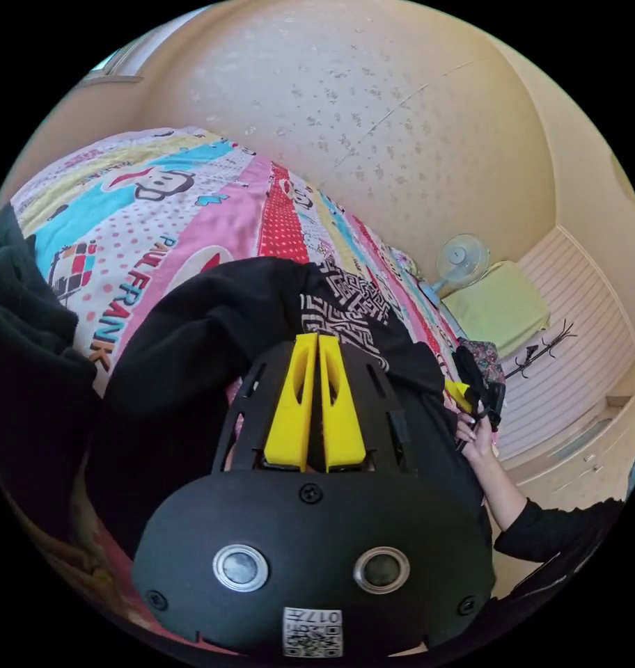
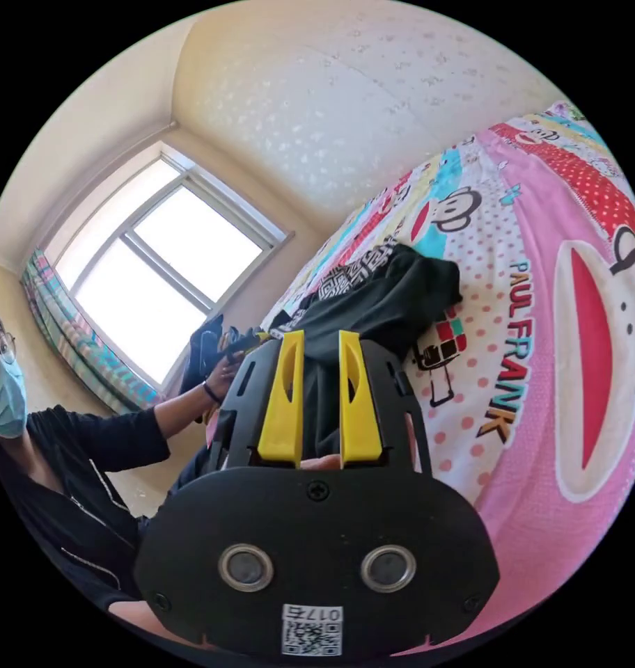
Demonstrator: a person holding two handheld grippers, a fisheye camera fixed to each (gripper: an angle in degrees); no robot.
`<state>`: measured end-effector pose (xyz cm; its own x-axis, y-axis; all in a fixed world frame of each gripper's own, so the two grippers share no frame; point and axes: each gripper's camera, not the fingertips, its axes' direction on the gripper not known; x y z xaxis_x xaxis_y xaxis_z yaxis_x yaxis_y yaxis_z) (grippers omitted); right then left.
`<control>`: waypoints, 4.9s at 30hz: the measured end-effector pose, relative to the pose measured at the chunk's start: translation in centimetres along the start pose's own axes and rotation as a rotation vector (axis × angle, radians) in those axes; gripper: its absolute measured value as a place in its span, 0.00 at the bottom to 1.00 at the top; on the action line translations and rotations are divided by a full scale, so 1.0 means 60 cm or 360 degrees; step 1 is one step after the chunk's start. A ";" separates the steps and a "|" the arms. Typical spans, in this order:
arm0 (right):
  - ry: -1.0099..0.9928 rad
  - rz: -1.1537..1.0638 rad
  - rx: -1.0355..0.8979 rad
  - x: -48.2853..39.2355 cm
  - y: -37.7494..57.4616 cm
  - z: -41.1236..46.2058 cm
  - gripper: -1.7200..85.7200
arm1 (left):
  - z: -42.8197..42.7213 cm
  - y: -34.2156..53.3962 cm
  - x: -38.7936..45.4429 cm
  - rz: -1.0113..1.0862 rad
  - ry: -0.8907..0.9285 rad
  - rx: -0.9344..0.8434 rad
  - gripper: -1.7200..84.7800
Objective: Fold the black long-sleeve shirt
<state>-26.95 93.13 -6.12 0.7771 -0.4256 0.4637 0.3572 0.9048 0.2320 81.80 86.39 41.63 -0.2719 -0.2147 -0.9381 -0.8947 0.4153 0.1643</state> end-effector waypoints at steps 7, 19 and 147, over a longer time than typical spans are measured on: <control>0.0491 0.0110 -0.0537 -0.008 0.026 -0.006 0.18 | -0.045 0.033 0.052 0.0210 -0.0266 0.0031 0.01; 0.0262 0.0323 -0.0673 -0.029 0.076 -0.141 0.17 | -0.176 0.189 0.106 0.0163 0.0010 -0.0099 0.10; 0.0664 -0.0173 -0.0093 -0.210 -0.101 0.150 0.04 | 0.148 0.315 0.165 -0.0171 0.0813 0.0037 0.07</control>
<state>-43.60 92.90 -5.68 0.8718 -0.4871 0.0511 0.4681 0.8593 0.2059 65.32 99.98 32.73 -0.3224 -0.6588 -0.6797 -0.9206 0.3855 0.0630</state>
